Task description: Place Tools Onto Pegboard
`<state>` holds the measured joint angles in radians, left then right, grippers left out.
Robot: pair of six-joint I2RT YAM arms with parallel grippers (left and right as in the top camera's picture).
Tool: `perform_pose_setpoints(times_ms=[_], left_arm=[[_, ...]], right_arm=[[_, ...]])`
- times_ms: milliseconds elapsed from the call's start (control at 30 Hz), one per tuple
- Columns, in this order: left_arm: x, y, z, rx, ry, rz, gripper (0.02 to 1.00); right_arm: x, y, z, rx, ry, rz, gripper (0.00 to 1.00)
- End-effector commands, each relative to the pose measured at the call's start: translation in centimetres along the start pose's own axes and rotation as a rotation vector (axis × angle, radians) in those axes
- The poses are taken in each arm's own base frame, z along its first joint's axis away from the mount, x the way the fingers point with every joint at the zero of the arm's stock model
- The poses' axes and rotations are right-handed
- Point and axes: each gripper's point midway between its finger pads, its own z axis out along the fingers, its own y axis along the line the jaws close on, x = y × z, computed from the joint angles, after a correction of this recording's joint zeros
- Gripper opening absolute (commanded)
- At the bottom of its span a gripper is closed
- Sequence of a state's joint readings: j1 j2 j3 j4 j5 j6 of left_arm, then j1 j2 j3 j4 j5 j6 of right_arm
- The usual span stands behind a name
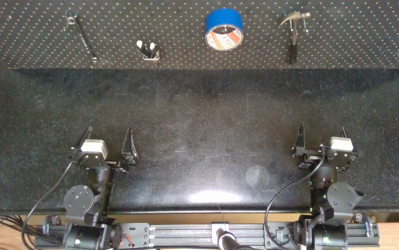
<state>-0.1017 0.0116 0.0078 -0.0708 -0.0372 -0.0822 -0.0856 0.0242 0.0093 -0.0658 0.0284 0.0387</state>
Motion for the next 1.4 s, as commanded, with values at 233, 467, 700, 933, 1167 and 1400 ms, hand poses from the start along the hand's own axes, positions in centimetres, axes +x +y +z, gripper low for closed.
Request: perform_pose_setpoints(times_ms=[233, 467, 700, 933, 1167, 1400], left_arm=[[0.03, 0.09, -0.03, -0.007, -0.002, 0.009, 0.993], [0.03, 0.09, -0.03, -0.007, -0.002, 0.01, 0.993], [0.03, 0.09, -0.03, -0.007, -0.002, 0.01, 0.993], [0.03, 0.09, -0.03, -0.007, -0.002, 0.01, 0.996], [0.03, 0.09, -0.03, -0.007, -0.002, 0.01, 0.993], [0.04, 0.1, -0.03, -0.007, -0.002, 0.01, 0.993]], right_arm=[[-0.19, 0.14, -0.11, -0.009, -0.016, -0.014, 0.976], [-0.19, 0.14, -0.11, -0.009, -0.016, -0.014, 0.976], [-0.19, 0.14, -0.11, -0.009, -0.016, -0.014, 0.976], [-0.19, 0.15, -0.1, -0.009, -0.015, -0.014, 0.976], [-0.22, 0.75, -0.12, -0.033, -0.017, -0.015, 0.976], [-0.19, 0.75, -0.12, -0.033, -0.016, -0.016, 0.976]])
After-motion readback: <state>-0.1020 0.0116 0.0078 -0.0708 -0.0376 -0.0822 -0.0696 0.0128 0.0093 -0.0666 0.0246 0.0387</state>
